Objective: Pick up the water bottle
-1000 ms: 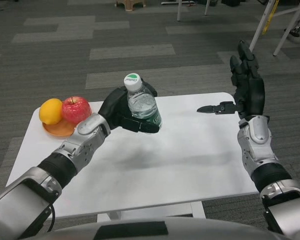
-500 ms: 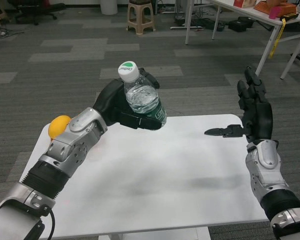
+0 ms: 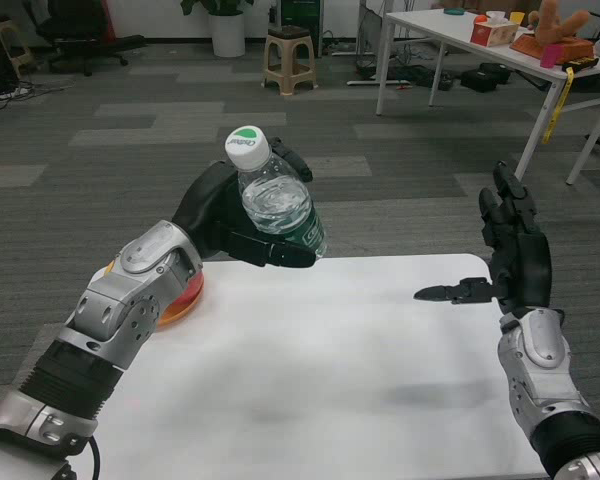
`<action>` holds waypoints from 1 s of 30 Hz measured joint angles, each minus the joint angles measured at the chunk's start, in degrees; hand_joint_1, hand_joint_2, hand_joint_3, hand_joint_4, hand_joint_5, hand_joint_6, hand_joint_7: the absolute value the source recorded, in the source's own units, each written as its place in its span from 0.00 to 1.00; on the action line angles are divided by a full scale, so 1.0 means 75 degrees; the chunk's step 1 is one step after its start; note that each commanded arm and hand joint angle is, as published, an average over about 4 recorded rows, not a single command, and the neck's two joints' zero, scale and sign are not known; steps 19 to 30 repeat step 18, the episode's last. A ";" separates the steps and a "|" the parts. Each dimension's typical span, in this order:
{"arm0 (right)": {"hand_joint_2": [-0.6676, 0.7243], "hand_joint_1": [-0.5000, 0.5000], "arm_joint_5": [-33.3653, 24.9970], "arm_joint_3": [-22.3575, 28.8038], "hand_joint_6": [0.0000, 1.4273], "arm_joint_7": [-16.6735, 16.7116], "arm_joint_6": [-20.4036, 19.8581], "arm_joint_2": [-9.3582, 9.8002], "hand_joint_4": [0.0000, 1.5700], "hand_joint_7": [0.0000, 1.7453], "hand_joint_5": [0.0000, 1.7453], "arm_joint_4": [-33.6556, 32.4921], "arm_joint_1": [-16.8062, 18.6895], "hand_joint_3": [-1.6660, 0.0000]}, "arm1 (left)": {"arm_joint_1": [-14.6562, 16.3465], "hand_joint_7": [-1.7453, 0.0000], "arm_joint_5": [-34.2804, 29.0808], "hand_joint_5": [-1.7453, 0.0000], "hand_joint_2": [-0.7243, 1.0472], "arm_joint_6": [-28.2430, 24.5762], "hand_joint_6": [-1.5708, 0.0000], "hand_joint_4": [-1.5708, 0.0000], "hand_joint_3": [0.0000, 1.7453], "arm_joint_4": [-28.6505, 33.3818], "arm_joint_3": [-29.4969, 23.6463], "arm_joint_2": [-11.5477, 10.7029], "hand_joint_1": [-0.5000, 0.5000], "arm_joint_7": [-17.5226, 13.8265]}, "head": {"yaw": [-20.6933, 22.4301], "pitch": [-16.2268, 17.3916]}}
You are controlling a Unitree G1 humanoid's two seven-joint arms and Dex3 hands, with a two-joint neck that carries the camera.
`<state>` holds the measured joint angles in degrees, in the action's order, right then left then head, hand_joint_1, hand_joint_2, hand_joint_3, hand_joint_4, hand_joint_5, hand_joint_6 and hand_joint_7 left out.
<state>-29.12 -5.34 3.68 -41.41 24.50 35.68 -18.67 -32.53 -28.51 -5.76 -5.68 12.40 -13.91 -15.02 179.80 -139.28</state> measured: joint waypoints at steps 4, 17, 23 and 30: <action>0.50 0.33 -0.0001 -0.0001 0.00 0.0001 0.0000 0.0002 0.00 0.04 0.00 -0.0013 0.0028 0.95 | 0.0074 0.11 0.0086 0.00 0.80 -0.0084 0.43 0.67 0.20 0.0141 -0.0088 -0.0005 1.00 0.0000 | 0.0033 0.0002; 0.53 0.33 -0.0001 -0.0026 0.00 0.0001 0.0000 0.0003 0.00 0.04 0.00 -0.0112 0.0032 0.95 | 0.0255 0.11 0.0139 0.00 0.80 -0.0131 0.43 0.67 0.20 0.0227 -0.0135 -0.0013 1.00 -0.0001 | 0.0051 0.0041; 0.55 0.33 -0.0001 -0.0026 0.00 0.0001 0.0000 0.0003 0.00 0.04 0.00 -0.0113 0.0032 0.95 | 0.0263 0.11 0.0139 0.00 0.80 -0.0131 0.43 0.67 0.20 0.0227 -0.0141 -0.0013 1.00 -0.0001 | 0.0051 0.0041; 0.55 0.33 -0.0001 -0.0026 0.00 0.0001 0.0000 0.0003 0.00 0.04 0.00 -0.0113 0.0032 0.95 | 0.0263 0.11 0.0139 0.00 0.80 -0.0131 0.43 0.67 0.20 0.0227 -0.0141 -0.0013 1.00 -0.0001 | 0.0051 0.0041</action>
